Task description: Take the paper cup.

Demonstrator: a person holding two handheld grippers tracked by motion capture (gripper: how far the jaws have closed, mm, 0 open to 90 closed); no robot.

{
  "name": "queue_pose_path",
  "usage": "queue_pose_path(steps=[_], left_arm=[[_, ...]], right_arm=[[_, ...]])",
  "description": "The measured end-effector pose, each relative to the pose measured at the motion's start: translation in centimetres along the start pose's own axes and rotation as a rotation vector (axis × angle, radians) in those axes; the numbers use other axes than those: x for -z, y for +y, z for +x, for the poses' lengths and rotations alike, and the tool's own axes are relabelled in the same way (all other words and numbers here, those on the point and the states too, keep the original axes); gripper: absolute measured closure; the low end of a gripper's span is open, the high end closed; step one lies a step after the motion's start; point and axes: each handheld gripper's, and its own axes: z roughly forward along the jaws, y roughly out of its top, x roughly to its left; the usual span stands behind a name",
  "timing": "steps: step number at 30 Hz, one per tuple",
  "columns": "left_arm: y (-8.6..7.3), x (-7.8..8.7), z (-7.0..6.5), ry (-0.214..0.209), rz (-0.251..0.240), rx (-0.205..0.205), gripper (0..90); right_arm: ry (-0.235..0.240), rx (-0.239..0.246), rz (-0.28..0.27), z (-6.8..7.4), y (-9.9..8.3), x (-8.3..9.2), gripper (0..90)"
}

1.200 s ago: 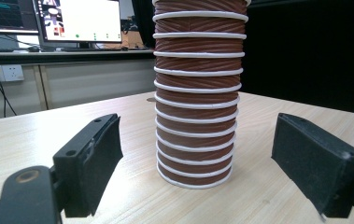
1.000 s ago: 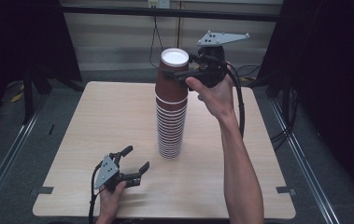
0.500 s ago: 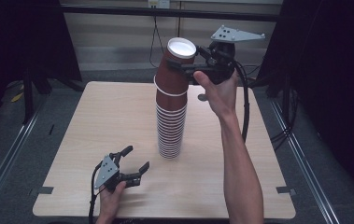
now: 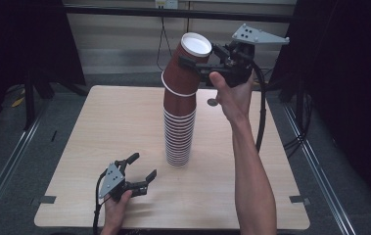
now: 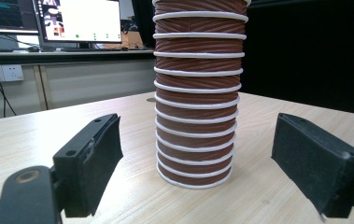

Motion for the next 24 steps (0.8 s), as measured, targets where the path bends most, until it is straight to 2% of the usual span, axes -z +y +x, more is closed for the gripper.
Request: queue_pose_path(steps=[4, 5, 6, 8, 11, 12, 14, 15, 16, 22, 23, 24], left_arm=[[0.0, 0.0, 0.0, 0.001, 0.0, 0.002, 15.6], [0.0, 0.0, 0.2, -0.002, 0.004, -0.017, 15.6], [0.0, 0.0, 0.0, 0.0, -0.002, 0.005, 15.6], [0.0, 0.0, 0.1, -0.001, 0.002, -0.004, 15.6], [0.0, 0.0, 0.0, 0.001, 0.0, 0.005, 15.6], [0.0, 0.0, 0.1, -0.004, 0.004, -0.016, 15.6], [0.0, 0.0, 0.1, -0.004, 0.004, -0.014, 15.6], [0.0, 0.0, 0.0, -0.001, 0.002, 0.004, 15.6], [0.0, 0.0, 0.1, -0.004, 0.003, -0.006, 15.6], [0.0, 0.0, 0.0, -0.001, 0.001, 0.001, 15.7], [0.0, 0.0, 0.1, -0.005, 0.004, -0.016, 15.6], [0.0, 0.0, 0.1, -0.006, 0.005, -0.015, 15.6]], right_arm=[[-0.001, 0.0, -0.022, 0.0, 0.0, 0.4, 23.8], [0.007, -0.004, -0.031, 0.0, 0.0, 0.6, 23.8], [0.006, -0.005, -0.038, 0.0, 0.1, 0.7, 23.8], [0.001, -0.004, -0.047, 0.0, 0.1, 0.9, 23.8], [0.003, -0.007, -0.062, 0.0, 0.2, 1.0, 23.9], [-0.001, -0.007, -0.067, 0.0, 0.2, 1.0, 23.9], [-0.001, -0.008, -0.076, -0.1, 0.3, 1.2, 23.9], [-0.003, -0.008, -0.078, -0.1, 0.3, 1.2, 23.9], [-0.003, -0.007, -0.083, -0.1, 0.3, 1.4, 23.9], [-0.007, -0.014, -0.109, -0.2, 0.5, 2.1, 24.0], [-0.009, -0.013, -0.115, -0.2, 0.5, 2.3, 23.9], [-0.007, -0.016, -0.121, -0.3, 0.5, 2.6, 23.9]])
